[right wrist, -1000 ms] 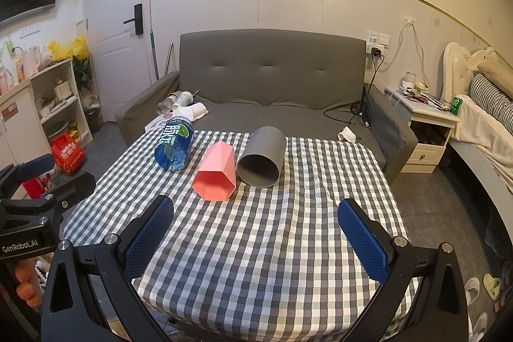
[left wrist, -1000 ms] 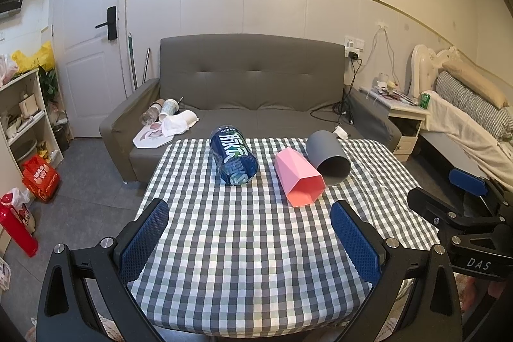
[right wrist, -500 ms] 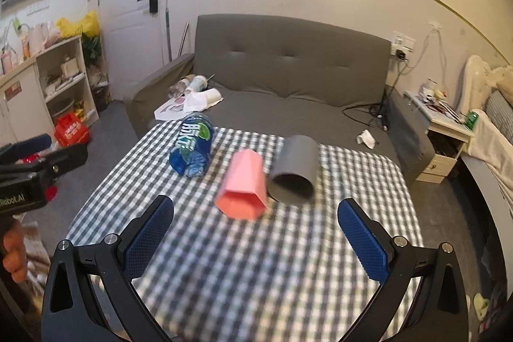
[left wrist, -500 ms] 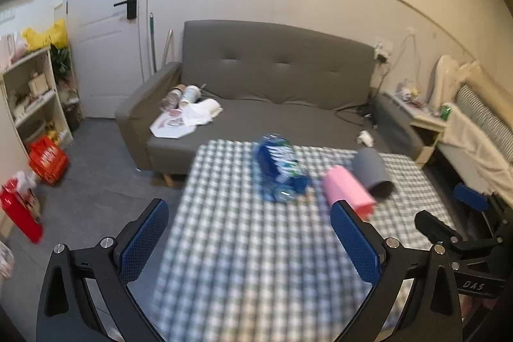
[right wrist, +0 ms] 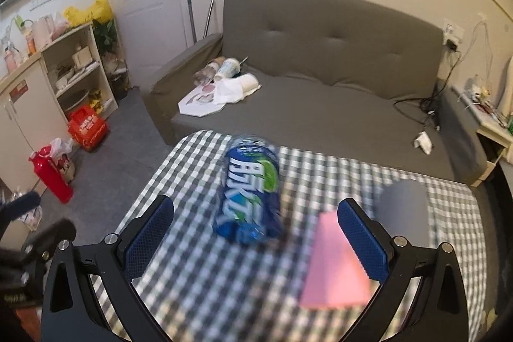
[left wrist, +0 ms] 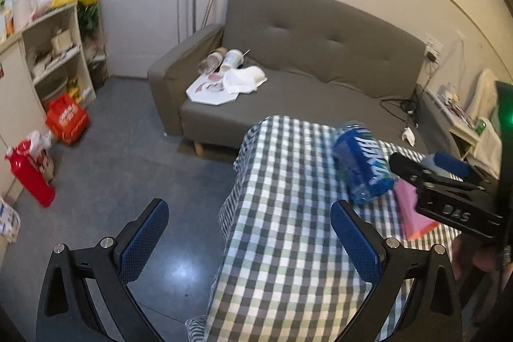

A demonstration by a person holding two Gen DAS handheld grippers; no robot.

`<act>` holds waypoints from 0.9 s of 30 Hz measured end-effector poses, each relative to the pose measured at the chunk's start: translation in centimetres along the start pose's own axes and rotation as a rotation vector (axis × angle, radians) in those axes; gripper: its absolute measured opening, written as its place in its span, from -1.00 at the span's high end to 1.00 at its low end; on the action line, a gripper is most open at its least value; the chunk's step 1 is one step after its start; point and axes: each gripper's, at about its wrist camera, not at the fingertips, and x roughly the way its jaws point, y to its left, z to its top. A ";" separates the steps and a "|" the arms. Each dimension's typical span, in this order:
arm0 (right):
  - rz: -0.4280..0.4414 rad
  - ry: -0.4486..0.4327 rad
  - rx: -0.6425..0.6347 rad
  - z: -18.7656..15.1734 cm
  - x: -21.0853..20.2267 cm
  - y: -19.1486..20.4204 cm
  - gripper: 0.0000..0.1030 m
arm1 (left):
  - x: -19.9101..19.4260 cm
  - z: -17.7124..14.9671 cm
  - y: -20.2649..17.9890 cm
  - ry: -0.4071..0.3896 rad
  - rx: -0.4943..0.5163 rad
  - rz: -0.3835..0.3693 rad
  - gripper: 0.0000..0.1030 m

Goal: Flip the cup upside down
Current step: 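Reach the right tool to the blue bottle lying on its side and grasp it, then lift the blue bottle with the right tool and carry it toward the left tool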

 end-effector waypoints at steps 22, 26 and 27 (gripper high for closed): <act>0.006 0.241 -0.066 -0.3 9.8 1.5 -0.34 | 3.7 1.4 1.2 0.044 -0.075 0.030 -1.00; 0.029 0.214 -0.080 -0.9 7.8 2.1 -0.32 | 3.3 1.2 0.7 0.028 -0.059 0.038 -1.00; 0.039 0.207 -0.084 -1.3 7.1 2.4 -0.31 | 3.1 1.2 0.5 0.023 -0.056 0.038 -1.00</act>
